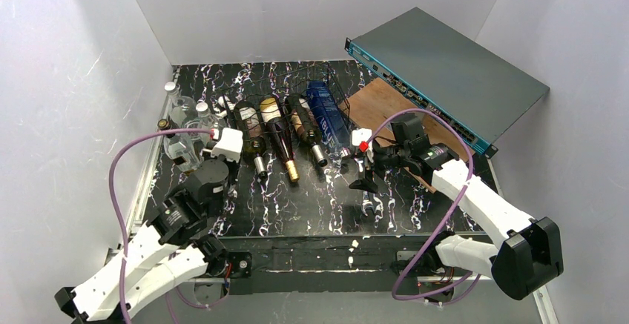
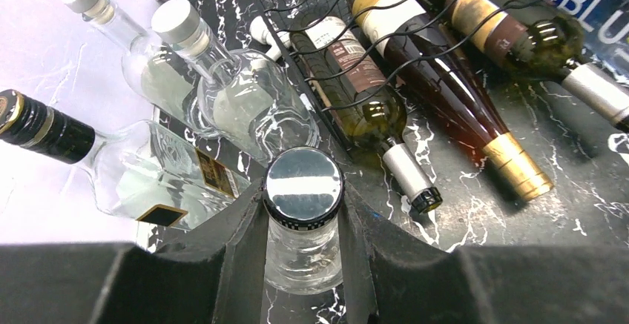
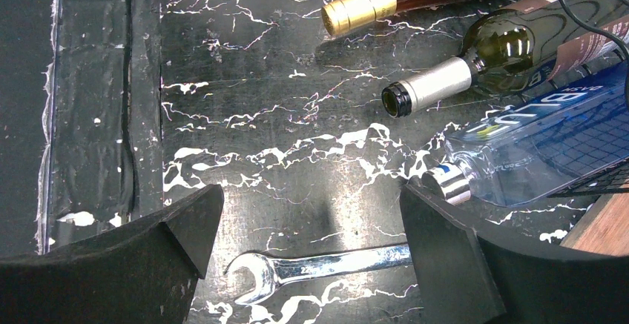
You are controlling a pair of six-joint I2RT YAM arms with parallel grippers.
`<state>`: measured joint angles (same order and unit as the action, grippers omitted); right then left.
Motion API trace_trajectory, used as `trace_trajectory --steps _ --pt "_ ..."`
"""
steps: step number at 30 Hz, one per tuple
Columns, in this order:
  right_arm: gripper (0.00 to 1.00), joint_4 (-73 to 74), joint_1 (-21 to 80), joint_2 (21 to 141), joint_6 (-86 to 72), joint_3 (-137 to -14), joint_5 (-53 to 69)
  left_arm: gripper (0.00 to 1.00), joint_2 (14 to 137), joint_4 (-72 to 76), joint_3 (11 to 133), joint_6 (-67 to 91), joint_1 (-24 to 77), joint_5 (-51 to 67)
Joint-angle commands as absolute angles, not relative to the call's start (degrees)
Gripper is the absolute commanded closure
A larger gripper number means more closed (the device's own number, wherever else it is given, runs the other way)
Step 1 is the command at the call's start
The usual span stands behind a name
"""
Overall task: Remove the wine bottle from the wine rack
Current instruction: Move the wine bottle to the center of the board.
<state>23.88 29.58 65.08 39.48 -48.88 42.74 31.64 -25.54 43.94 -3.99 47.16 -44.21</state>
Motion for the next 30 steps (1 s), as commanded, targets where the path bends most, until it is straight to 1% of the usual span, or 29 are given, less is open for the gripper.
trace_trajectory --steps 1,13,16,18,20,25,27,30 --pt "0.02 22.61 29.14 64.51 40.42 -48.43 42.96 1.00 34.26 -13.81 45.67 -7.63 42.04 -42.80" --pt "0.02 22.59 29.09 64.08 40.67 -48.34 42.91 1.00 39.12 -8.87 44.65 -3.28 23.12 -29.12" --pt "0.02 22.68 29.09 63.99 40.76 -48.25 42.81 1.00 39.55 -9.04 44.07 -0.66 19.84 -26.44" --pt "0.02 22.68 29.09 63.98 40.92 -48.17 42.64 0.99 39.26 -8.92 43.20 -0.44 18.70 -26.64" --pt "0.02 22.68 29.09 63.94 41.02 -48.16 42.56 0.92 38.55 -8.84 42.25 1.87 18.11 -27.16" --pt "0.02 22.68 29.09 64.07 41.09 -48.10 42.49 0.64 36.72 -10.98 40.82 3.23 17.57 -28.56" --pt "0.02 22.68 29.09 64.16 41.13 -48.08 42.50 0.56 36.04 -12.52 40.73 3.30 17.58 -28.82" --pt "0.02 22.76 29.09 64.31 41.10 -48.08 42.62 0.40 35.47 -15.95 41.61 3.96 17.57 -29.17"
